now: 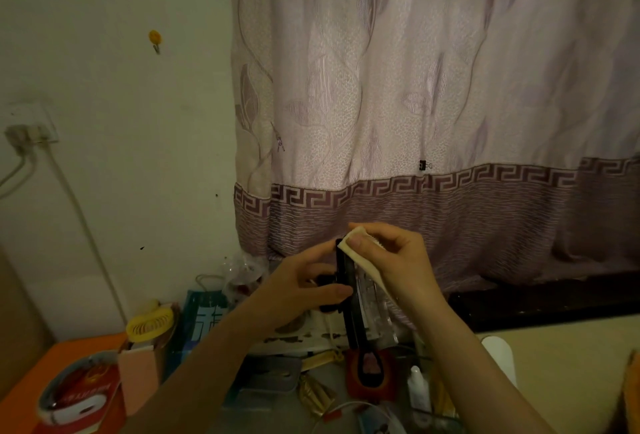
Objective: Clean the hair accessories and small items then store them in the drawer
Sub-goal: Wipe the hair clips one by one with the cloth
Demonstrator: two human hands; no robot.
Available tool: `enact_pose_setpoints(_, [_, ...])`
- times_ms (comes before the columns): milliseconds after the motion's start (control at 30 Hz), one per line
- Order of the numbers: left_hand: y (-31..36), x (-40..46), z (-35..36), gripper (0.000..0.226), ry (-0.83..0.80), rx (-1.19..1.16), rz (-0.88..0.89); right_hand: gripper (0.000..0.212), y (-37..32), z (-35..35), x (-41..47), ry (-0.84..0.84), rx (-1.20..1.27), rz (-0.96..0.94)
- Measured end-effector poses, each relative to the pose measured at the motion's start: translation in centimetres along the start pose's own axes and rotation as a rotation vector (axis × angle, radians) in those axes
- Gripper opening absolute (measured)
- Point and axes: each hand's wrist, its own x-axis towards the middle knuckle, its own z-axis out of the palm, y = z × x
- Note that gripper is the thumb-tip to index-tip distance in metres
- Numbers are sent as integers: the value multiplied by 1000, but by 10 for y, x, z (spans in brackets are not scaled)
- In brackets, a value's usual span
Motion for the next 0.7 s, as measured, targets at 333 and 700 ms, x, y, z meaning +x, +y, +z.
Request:
enact_pose_setpoints(333, [0, -2, 1, 59, 39, -31, 32, 23, -7, -4, -6, 48, 108, 125])
enact_pose_setpoints(700, [4, 2, -4, 53, 155, -101, 74, 31, -1, -14, -36, -67, 33, 248])
